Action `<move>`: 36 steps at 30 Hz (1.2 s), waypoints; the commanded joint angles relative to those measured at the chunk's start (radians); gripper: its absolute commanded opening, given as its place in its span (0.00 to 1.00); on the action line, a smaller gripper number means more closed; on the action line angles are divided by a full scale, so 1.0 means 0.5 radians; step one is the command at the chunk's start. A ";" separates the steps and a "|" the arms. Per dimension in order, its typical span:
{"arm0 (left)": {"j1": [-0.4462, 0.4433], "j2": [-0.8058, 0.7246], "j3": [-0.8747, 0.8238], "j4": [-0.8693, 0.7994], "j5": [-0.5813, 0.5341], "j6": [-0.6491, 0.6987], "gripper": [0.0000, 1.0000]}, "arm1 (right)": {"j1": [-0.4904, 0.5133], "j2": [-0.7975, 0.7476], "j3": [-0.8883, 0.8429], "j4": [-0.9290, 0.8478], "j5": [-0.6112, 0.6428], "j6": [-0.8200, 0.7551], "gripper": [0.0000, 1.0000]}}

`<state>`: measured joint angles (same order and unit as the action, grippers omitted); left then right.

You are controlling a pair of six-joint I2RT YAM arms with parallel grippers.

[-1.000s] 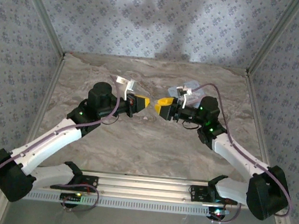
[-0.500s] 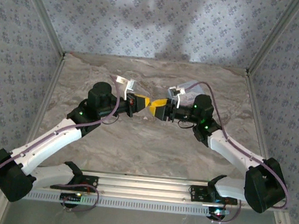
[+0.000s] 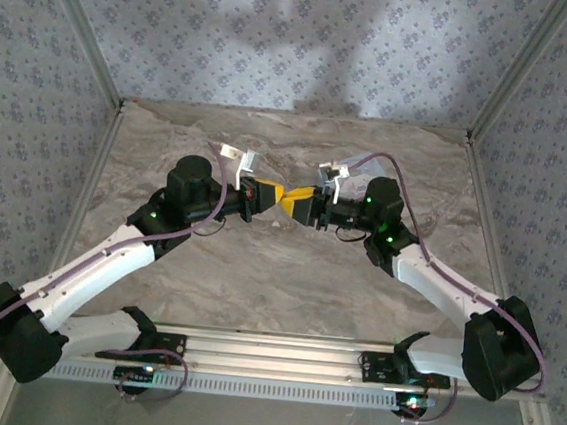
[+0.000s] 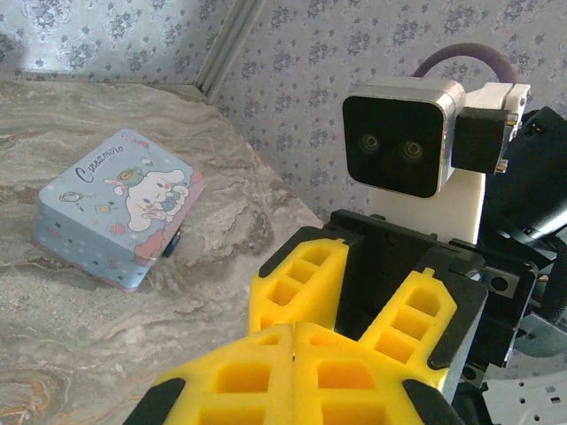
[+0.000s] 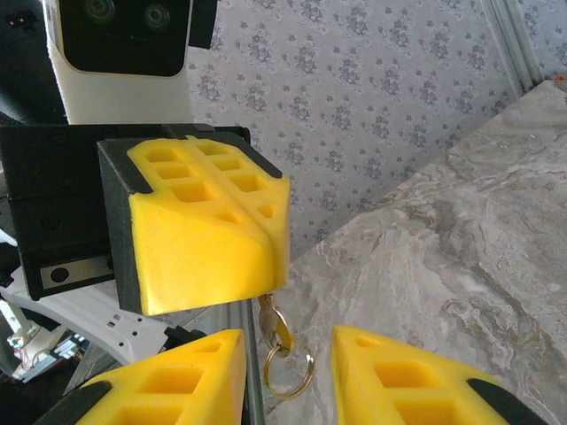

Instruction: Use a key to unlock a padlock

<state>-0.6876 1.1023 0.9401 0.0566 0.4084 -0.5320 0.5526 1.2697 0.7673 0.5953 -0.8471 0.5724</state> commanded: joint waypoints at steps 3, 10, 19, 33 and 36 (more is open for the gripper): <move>-0.009 0.001 0.021 0.059 0.033 0.000 0.00 | 0.023 0.021 0.073 0.034 -0.045 0.003 0.29; -0.010 0.001 0.020 0.064 0.030 -0.002 0.00 | 0.023 0.028 0.083 0.015 -0.052 -0.010 0.20; -0.009 0.001 0.018 0.062 0.024 0.002 0.00 | 0.012 0.007 0.071 -0.039 -0.039 -0.032 0.03; -0.003 0.068 0.165 -0.155 -0.222 0.094 0.69 | -0.135 -0.203 -0.015 -0.558 0.224 -0.227 0.00; 0.002 0.149 0.229 -0.217 -0.294 0.108 0.80 | -0.225 -0.295 -0.064 -0.713 0.348 -0.261 0.00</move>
<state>-0.6872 1.1461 1.0031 -0.0124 0.3168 -0.5014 0.4744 1.1713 0.7555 0.3538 -0.7506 0.4816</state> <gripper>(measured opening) 0.778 0.064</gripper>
